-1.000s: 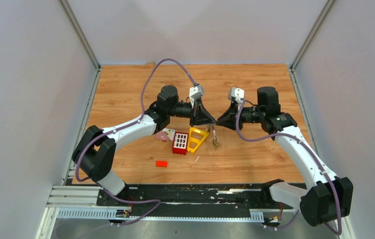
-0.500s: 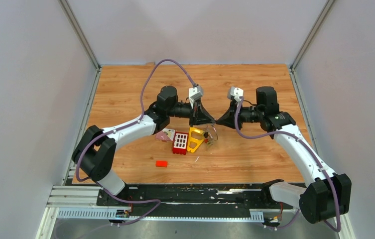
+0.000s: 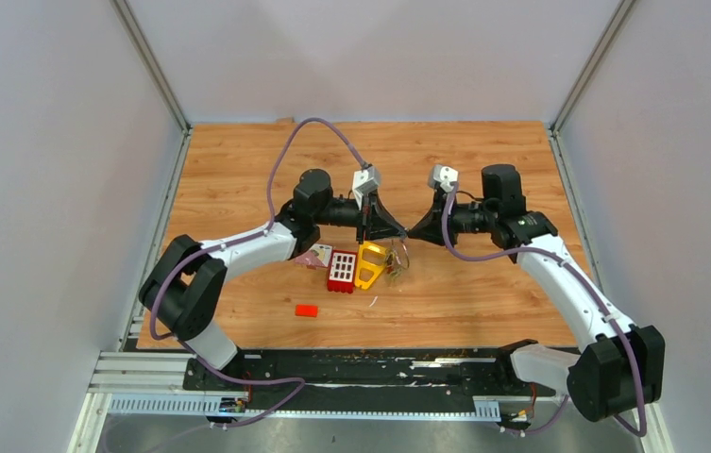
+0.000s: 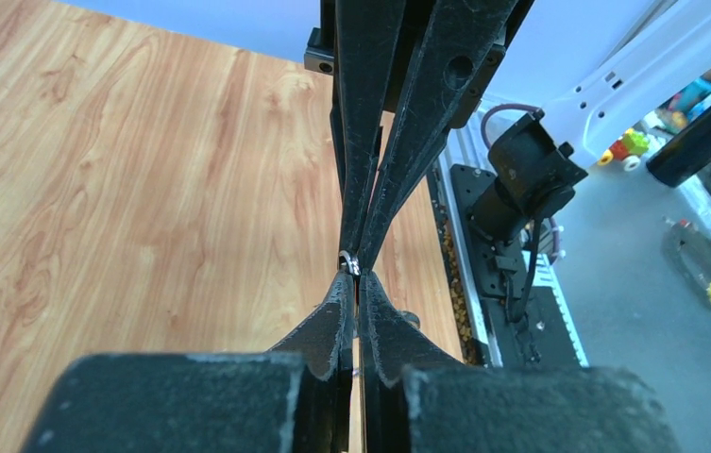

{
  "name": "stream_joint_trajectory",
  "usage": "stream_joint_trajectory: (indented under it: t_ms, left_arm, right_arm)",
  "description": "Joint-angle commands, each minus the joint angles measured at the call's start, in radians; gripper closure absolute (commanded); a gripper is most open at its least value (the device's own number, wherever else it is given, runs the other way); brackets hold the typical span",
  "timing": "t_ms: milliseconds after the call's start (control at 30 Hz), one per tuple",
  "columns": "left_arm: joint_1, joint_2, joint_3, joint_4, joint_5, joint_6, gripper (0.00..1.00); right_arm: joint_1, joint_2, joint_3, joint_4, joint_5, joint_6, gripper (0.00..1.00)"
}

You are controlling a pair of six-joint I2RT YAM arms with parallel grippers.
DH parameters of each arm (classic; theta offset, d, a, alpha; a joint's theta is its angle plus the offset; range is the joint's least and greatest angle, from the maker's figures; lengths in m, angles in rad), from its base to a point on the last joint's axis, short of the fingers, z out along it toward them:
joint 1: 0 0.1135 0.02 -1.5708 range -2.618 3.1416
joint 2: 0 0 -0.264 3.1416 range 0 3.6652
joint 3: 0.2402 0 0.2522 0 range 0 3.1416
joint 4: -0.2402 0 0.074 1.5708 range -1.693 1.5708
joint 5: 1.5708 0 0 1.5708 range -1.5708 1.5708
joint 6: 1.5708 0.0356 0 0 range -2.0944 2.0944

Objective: Put the keys on the keyring

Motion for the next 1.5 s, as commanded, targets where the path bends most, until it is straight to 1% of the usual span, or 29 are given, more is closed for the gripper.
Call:
stream_joint_trajectory:
  t_ms: [0,100,167,233,300,333,400,567,800,1067,1100,1167,1333,1467]
  left_arm:
    - [-0.024,0.026,-0.028,0.257,0.14,-0.191,0.95]
    - [-0.024,0.051,-0.039,0.362,0.138,-0.277,0.97]
    - [-0.024,0.065,-0.041,0.398,0.136,-0.308,0.97]
    - [-0.024,0.069,-0.043,0.415,0.137,-0.318,0.97]
    - [-0.024,0.069,-0.046,0.414,0.141,-0.312,1.0]
    - [-0.025,0.068,-0.049,0.412,0.143,-0.305,1.0]
    - [-0.026,0.065,-0.056,0.396,0.146,-0.281,1.0]
    - [-0.027,0.04,-0.075,0.333,0.146,-0.188,1.0]
    - [-0.039,0.024,-0.075,0.222,0.154,-0.081,1.0]
    - [-0.055,0.022,-0.057,0.102,0.155,0.014,1.0]
    - [-0.056,0.021,-0.055,0.1,0.155,0.016,1.0]
    - [-0.056,0.021,-0.055,0.101,0.152,0.016,1.0]
    - [-0.055,0.016,-0.062,0.108,0.147,0.027,1.0]
    - [-0.055,0.006,-0.068,0.091,0.143,0.069,1.0]
  right_arm:
    - [-0.001,0.023,0.034,0.08,0.036,0.008,1.0]
    - [0.001,0.024,0.031,0.085,0.027,0.016,1.0]
    - [0.001,0.025,0.029,0.09,0.028,0.023,1.0]
    - [0.001,0.027,0.029,0.091,0.03,0.023,1.0]
    - [0.001,0.031,0.029,0.091,0.033,0.022,0.97]
    - [0.001,0.032,0.031,0.09,0.035,0.018,0.95]
    - [0.001,0.038,0.037,0.073,0.031,-0.007,0.91]
    - [0.001,0.03,0.041,0.016,-0.037,-0.116,0.8]
    - [0.0,0.028,0.042,-0.01,-0.096,-0.164,0.7]
    - [0.002,0.05,0.053,-0.075,-0.154,-0.228,0.69]
    - [0.002,0.054,0.055,-0.087,-0.155,-0.24,0.7]
    - [0.002,0.066,0.064,-0.128,-0.156,-0.274,0.69]
    - [-0.001,0.087,0.086,-0.253,-0.163,-0.364,0.6]
    - [-0.012,0.073,0.088,-0.299,-0.167,-0.383,0.56]
